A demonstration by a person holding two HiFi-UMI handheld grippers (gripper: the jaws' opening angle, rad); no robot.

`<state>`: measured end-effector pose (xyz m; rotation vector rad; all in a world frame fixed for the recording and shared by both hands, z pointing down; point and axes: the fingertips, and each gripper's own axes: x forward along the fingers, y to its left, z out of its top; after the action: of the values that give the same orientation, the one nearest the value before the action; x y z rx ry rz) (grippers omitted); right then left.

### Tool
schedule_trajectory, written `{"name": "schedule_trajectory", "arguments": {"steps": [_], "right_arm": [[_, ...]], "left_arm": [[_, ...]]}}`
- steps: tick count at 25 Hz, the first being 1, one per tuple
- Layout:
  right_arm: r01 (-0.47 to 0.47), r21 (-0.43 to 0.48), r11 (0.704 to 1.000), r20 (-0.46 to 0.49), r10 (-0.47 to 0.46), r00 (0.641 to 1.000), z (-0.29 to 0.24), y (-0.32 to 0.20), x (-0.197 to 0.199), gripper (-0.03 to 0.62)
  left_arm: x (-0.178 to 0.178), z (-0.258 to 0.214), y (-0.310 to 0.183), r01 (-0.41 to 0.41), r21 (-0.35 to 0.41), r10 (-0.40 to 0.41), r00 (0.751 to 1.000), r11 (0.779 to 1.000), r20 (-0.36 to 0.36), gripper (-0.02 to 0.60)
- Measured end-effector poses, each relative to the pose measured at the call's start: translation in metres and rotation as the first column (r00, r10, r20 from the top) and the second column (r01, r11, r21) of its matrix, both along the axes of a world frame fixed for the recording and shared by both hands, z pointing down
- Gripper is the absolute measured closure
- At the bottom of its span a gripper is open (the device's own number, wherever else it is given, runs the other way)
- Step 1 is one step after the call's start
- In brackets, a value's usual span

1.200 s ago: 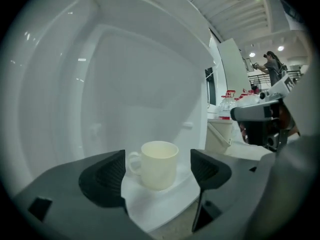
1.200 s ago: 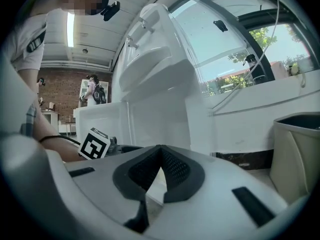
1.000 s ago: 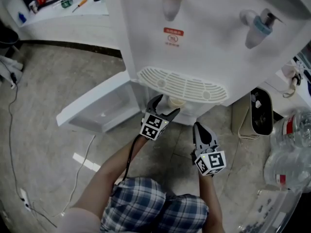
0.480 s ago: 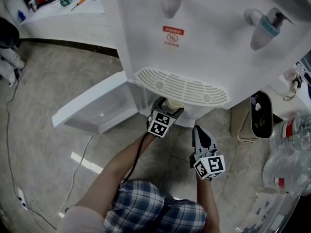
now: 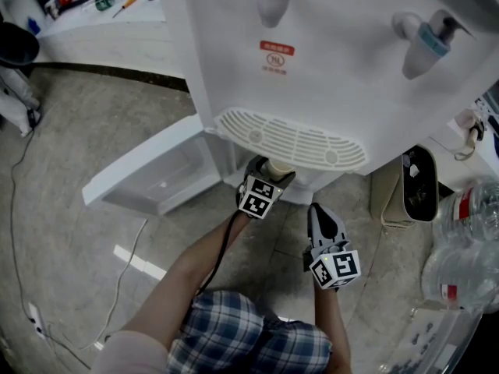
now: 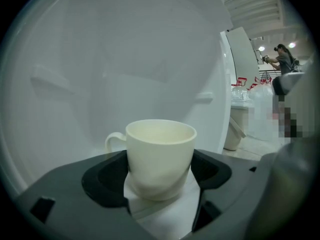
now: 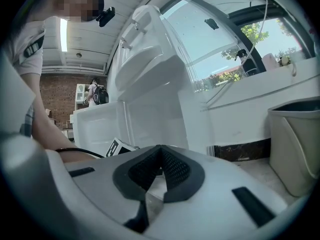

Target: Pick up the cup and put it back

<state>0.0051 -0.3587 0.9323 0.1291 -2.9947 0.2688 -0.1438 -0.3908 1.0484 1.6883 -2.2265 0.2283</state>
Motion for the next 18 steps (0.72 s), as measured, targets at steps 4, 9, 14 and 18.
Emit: {"name": "schedule_trajectory", "arguments": {"steps": [4, 9, 14, 18], "right_arm": [[-0.006, -0.008, 1.000, -0.007, 0.006, 1.000, 0.003, 0.000, 0.002, 0.577], [-0.018, -0.007, 1.000, -0.010, 0.018, 1.000, 0.004, -0.003, 0.004, 0.577], [-0.024, -0.006, 1.000, -0.015, 0.024, 1.000, 0.004, -0.004, 0.007, 0.577], [-0.025, -0.001, 1.000, -0.018, 0.025, 1.000, 0.004, -0.004, 0.009, 0.577]], "left_arm": [[0.002, -0.001, 0.001, -0.016, -0.008, 0.017, 0.999, 1.000, 0.051, 0.190], [0.006, -0.005, 0.004, -0.036, -0.002, 0.037, 0.998, 0.999, 0.055, 0.190], [0.010, -0.021, 0.012, -0.051, 0.020, 0.050, 0.998, 0.999, 0.043, 0.190], [0.018, -0.045, 0.021, -0.099, 0.058, 0.095, 0.993, 0.993, 0.066, 0.190]]}}
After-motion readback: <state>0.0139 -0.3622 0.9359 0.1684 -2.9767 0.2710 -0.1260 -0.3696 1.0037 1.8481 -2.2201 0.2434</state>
